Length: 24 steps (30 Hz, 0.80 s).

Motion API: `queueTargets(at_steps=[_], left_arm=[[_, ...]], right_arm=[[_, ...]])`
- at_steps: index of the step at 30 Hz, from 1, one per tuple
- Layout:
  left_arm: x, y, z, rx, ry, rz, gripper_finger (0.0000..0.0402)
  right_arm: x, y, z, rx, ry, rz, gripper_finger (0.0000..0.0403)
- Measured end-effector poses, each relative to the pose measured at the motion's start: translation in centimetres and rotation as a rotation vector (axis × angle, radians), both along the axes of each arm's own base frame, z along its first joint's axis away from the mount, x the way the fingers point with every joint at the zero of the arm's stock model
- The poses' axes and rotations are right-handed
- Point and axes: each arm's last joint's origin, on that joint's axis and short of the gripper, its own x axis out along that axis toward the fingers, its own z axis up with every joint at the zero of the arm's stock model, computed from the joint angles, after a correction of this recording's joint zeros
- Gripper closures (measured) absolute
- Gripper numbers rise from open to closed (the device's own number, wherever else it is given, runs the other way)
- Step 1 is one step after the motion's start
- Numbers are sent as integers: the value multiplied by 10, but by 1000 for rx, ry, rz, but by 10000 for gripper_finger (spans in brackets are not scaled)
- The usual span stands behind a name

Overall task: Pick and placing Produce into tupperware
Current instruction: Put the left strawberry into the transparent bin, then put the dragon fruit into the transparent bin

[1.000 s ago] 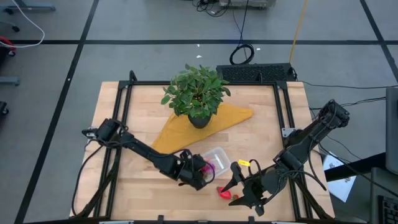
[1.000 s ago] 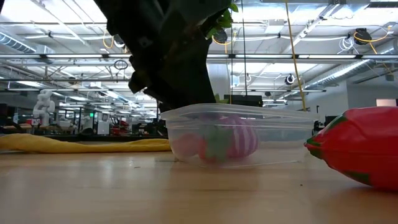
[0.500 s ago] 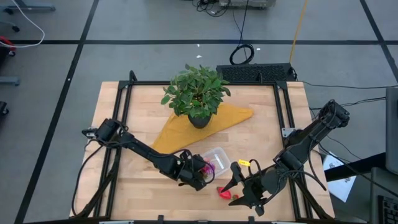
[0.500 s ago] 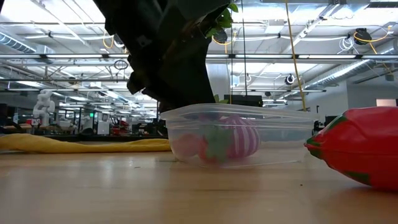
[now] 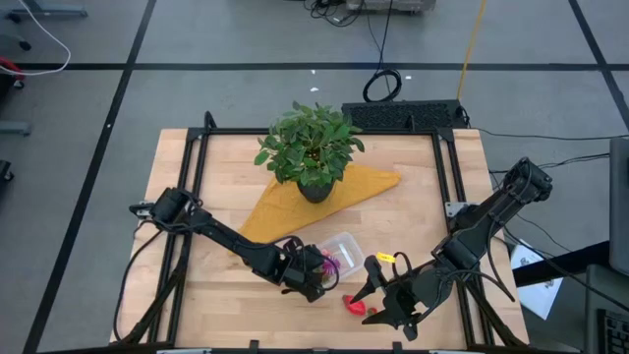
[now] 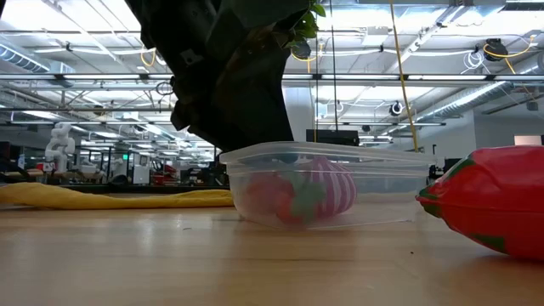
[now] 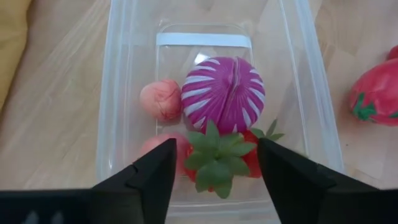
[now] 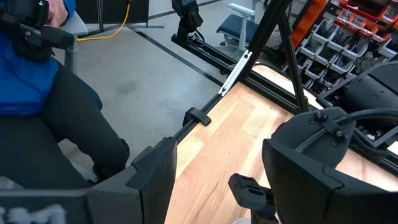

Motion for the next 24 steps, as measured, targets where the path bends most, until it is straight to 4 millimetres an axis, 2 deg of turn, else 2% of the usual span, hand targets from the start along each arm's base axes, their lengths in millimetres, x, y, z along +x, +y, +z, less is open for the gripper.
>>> queueTargets(at_steps=[8, 12, 14, 18, 24], left_arm=[[0, 2, 5, 47, -22, 1, 131], [-2, 2, 25, 80, -63, -35, 121], [-5, 1, 42, 109, -90, -71, 119], [-25, -4, 80, 176, -139, -99, 121], [-82, -21, 114, 242, -130, -16, 120]], right_arm=[[0, 0, 0, 0, 0, 0, 174], [0, 0, 0, 15, 8, -7, 174], [0, 0, 0, 27, 17, -14, 174], [-2, 0, -3, 51, 64, -29, 174], [-12, 5, -13, 94, 196, -66, 174]])
